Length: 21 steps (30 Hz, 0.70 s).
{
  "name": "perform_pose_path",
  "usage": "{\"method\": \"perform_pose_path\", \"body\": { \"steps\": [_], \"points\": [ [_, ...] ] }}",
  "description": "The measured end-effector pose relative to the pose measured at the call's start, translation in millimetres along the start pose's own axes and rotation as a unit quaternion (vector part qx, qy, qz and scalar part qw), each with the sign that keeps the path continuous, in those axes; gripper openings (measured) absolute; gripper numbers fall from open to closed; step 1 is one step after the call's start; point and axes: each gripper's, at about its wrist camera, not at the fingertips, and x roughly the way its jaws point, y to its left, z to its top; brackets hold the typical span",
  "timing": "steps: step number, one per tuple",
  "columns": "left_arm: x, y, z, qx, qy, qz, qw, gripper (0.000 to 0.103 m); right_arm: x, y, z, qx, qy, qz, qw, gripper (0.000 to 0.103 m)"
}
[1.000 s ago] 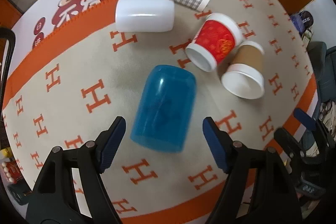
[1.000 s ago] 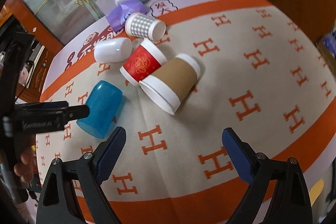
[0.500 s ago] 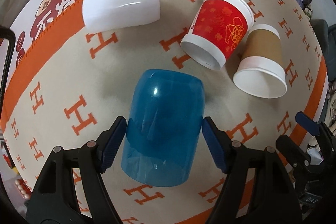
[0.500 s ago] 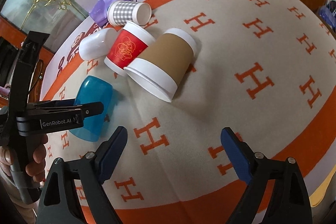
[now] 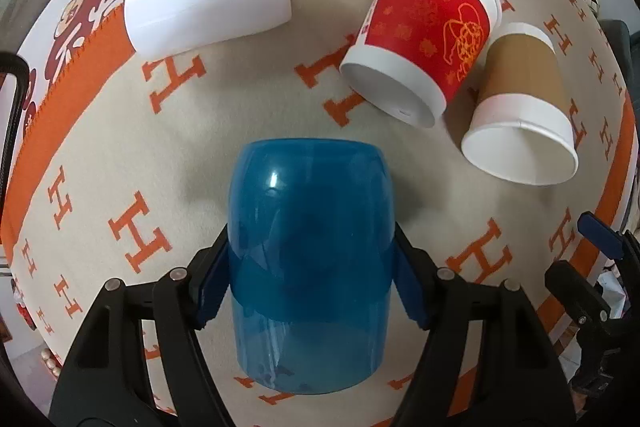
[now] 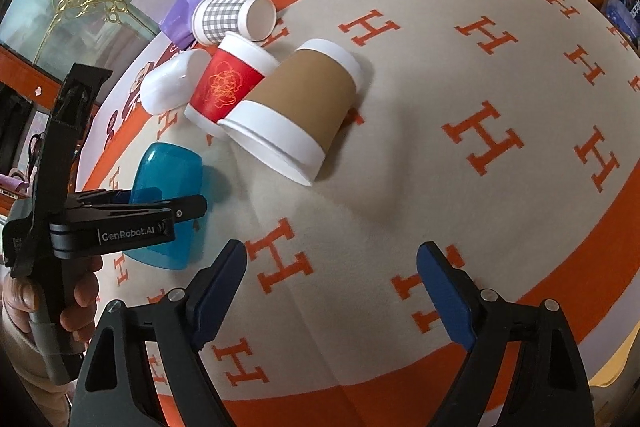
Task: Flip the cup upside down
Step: 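Lift the blue cup with the left tool and carry it toward the right tool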
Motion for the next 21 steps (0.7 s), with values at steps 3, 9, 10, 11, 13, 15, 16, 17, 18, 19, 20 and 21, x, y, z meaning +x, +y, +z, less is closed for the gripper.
{"method": "perform_pose_path", "body": {
  "steps": [3,9,10,11,13,15,16,17,18,19,20,21],
  "points": [
    [-0.3,-2.4,-1.1,-0.002,-0.003,0.006,1.0,0.068,0.9,-3.7,0.8,0.006,0.002,0.001,1.0,0.087],
    [-10.4,-3.1,-7.2,-0.03,-0.015,0.015,0.9993,0.068,3.3,-5.3,-0.9,0.005,0.007,0.007,1.0,0.086],
    [-12.2,-2.2,-8.1,-0.035,-0.015,0.014,0.9992,0.068,3.6,-5.5,-0.7,0.004,0.008,0.008,1.0,0.086],
    [-14.4,-1.9,-9.8,-0.041,-0.016,0.013,0.999,0.068,3.6,-5.1,-0.9,0.003,0.009,0.008,1.0,0.086],
    [-17.9,2.1,-12.7,-0.051,-0.013,0.011,0.9986,0.068,3.2,-4.9,-0.9,0.001,0.009,0.01,1.0,0.086],
    [-19.1,3.6,-16.1,-0.063,-0.006,0.002,0.998,0.068,1.6,-4.3,-1.4,-0.001,0.009,0.011,1.0,0.086],
    [-19.5,3.8,-18.2,-0.067,-0.002,-0.001,0.9978,0.068,1.0,-4.4,-0.7,-0.003,0.009,0.012,1.0,0.086],
    [-22.6,8.2,-19.3,-0.068,0.001,-0.003,0.9977,0.068,0.0,-4.3,-0.5,-0.004,0.008,0.012,1.0,0.086],
    [-23.2,7.7,-22.1,-0.072,0.006,-0.004,0.9974,0.068,-1.2,-4.2,-0.3,-0.005,0.007,0.012,1.0,0.086],
    [-24.0,9.1,-24.6,-0.075,0.008,-0.004,0.9972,0.068,-2.5,-4.2,-0.2,-0.006,0.007,0.012,1.0,0.086],
    [-23.8,10.4,-26.0,-0.077,0.01,-0.006,0.997,0.068,-3.7,-4.5,-0.1,-0.007,0.006,0.013,1.0,0.086],
    [-25.1,10.1,-28.8,-0.081,0.013,-0.009,0.9966,0.068,-5.1,-4.5,0.0,-0.009,0.006,0.014,1.0,0.086]
  ]
}}
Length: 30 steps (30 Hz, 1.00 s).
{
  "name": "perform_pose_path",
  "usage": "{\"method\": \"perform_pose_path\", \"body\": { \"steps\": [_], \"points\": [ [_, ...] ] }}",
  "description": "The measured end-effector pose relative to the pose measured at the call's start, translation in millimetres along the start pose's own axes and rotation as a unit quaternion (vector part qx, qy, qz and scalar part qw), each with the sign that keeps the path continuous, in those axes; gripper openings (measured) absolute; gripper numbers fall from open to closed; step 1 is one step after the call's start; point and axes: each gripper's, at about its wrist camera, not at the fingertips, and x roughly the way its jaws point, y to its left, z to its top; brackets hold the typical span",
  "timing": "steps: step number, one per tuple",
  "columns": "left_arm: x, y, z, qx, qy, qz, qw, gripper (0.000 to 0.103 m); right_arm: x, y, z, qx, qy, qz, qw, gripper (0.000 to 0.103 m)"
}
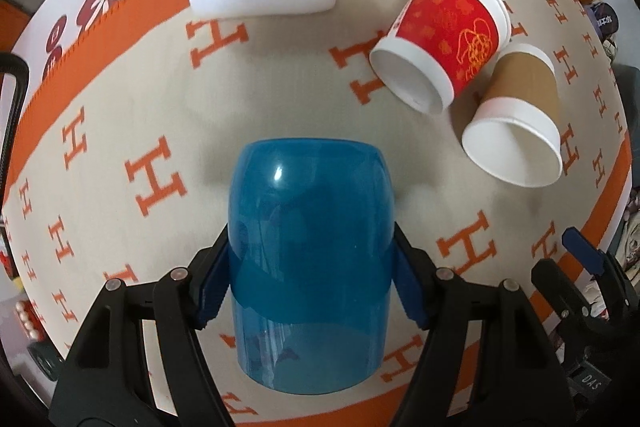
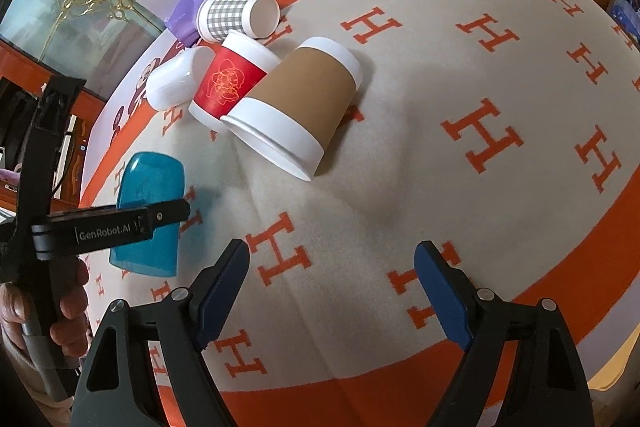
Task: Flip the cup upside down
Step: 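Lift the blue cup with the left tool and carry it toward the right tool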
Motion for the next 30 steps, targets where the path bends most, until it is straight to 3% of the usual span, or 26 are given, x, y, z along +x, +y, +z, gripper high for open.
{"method": "perform_pose_path", "body": {
  "steps": [20,25,30],
  "points": [
    [-29.9,-13.8,-69.4,-0.092,0.018,-0.047,0.9944,0.068,-18.2,-15.4,-4.5,-0.043,0.025,0.022,0.999,0.085],
    [-28.4,-16.4,-75.1,-0.127,0.009,-0.056,0.9902,0.068,-18.5,-16.2,-7.5,-0.067,0.036,0.025,0.997,0.084],
    [-25.0,-21.3,-104.4,-0.186,0.0,-0.059,0.9807,0.068,-17.3,-17.0,-10.7,-0.093,0.049,0.026,0.994,0.084]
  ]
}}
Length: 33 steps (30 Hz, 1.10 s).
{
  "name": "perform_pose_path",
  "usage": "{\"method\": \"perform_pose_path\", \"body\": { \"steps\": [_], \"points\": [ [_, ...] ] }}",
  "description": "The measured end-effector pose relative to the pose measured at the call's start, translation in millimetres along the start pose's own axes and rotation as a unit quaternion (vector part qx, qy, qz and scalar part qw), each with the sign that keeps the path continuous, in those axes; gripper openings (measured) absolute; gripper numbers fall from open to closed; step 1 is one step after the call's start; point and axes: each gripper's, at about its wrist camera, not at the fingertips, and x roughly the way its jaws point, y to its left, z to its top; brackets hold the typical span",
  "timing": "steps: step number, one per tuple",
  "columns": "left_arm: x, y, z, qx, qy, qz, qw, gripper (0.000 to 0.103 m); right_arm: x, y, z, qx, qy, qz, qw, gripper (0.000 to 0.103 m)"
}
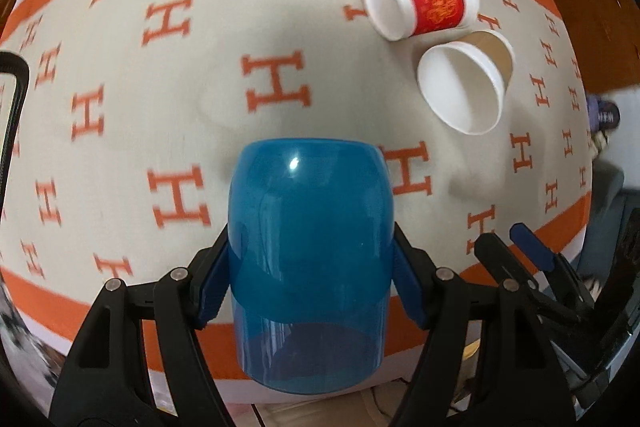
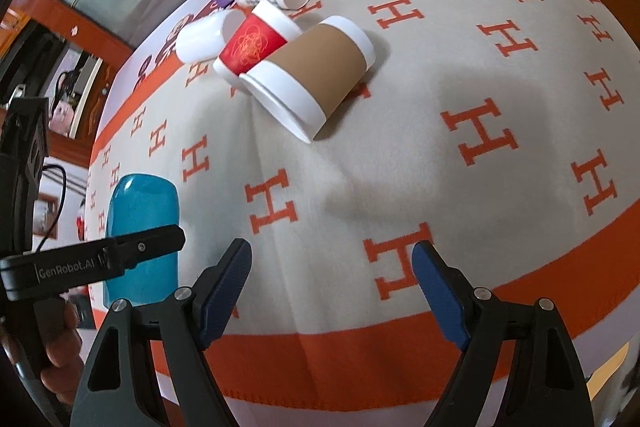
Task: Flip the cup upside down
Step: 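Lift the blue cup with the left tool and carry it toward the right tool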
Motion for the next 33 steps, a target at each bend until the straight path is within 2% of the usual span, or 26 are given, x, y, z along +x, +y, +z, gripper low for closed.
{"method": "perform_pose_path", "body": {
  "steps": [6,10,14,20,26,33],
  "points": [
    [21.8,6.9,-37.0,-0.05,-0.004,0.004,0.9987,0.068,4.0,-1.6,-5.3,-0.028,0.016,0.0,0.999,0.084],
    [33.4,11.0,-59.2,-0.076,-0.006,-0.006,0.9971,0.068,6.9,-1.6,-12.0,-0.048,0.026,-0.002,0.998,0.084],
    [38.2,11.0,-75.3,-0.086,-0.016,-0.008,0.9961,0.068,8.3,-2.9,-20.4,-0.066,0.032,-0.002,0.997,0.084],
    [43.4,0.5,-89.5,-0.053,-0.03,-0.004,0.9981,0.068,5.3,-7.5,-35.7,-0.077,0.038,0.001,0.996,0.084],
    [35.7,-4.4,-95.3,-0.034,-0.028,-0.025,0.9987,0.069,-1.5,-12.6,-43.9,-0.076,0.038,0.002,0.996,0.084],
    [3.1,5.3,-101.4,-0.029,-0.043,-0.033,0.9981,0.069,-16.8,-11.0,-49.8,-0.08,0.037,0.008,0.996,0.084]
  ]
}}
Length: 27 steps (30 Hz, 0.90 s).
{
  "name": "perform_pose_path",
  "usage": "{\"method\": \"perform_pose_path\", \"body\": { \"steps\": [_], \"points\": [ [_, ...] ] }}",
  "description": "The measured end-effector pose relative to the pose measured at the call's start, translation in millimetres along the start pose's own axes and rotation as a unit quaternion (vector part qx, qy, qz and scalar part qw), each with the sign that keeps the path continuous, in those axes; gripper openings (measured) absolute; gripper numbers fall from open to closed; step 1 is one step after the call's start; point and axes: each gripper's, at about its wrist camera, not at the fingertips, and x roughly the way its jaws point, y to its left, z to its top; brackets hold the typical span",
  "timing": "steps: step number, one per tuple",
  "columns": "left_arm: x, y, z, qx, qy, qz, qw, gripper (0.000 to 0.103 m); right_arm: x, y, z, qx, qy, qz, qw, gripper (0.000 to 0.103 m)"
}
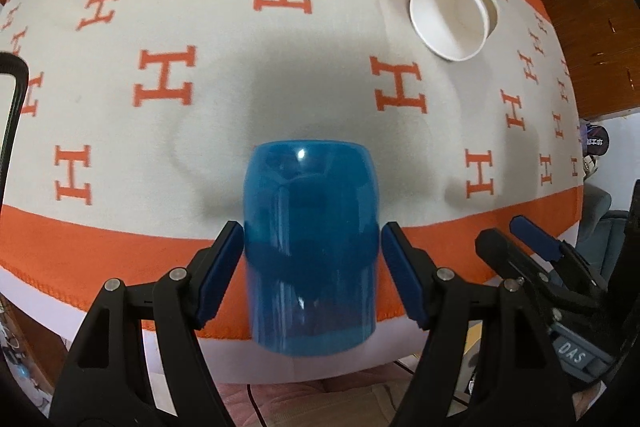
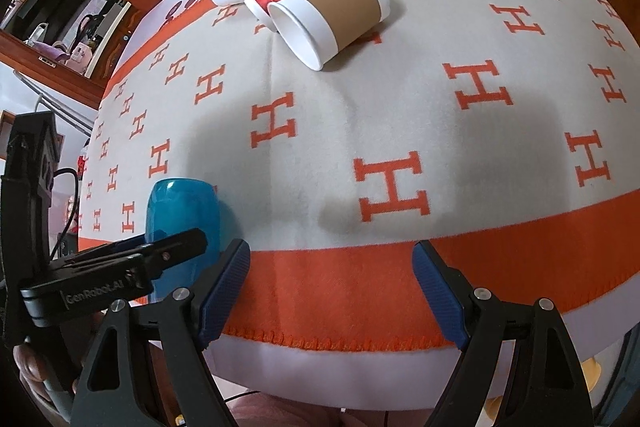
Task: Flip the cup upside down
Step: 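Lift the blue cup with the left tool and carry it toward the right tool, then grasp the blue cup with the right tool while the left tool releases it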
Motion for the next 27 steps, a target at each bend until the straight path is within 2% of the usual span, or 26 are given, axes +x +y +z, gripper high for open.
{"method": "perform_pose_path", "body": {
  "steps": [4,11,16,19,27],
  "points": [
    [-24.9,11.0,1.1,0.006,-0.026,0.005,0.9996,0.069,-10.6,3.9,-2.7,-0.004,-0.002,0.007,1.0,0.084],
    [-76.7,46.0,-21.2,-0.015,-0.092,0.021,0.9954,0.069,-21.0,22.2,-6.6,-0.019,0.009,0.045,0.999,0.084],
    [-90.6,59.9,-36.2,-0.016,-0.136,0.05,0.9894,0.069,-19.6,40.9,-5.3,-0.025,0.028,0.08,0.996,0.088],
    [-85.7,61.7,-37.3,-0.005,-0.133,0.067,0.9888,0.069,-21.7,51.5,-3.4,-0.027,0.028,0.097,0.994,0.091],
    [-81.7,77.6,-35.0,-0.008,-0.13,0.055,0.99,0.069,-8.9,80.7,11.5,-0.025,0.039,0.101,0.994,0.091]
  ]
}}
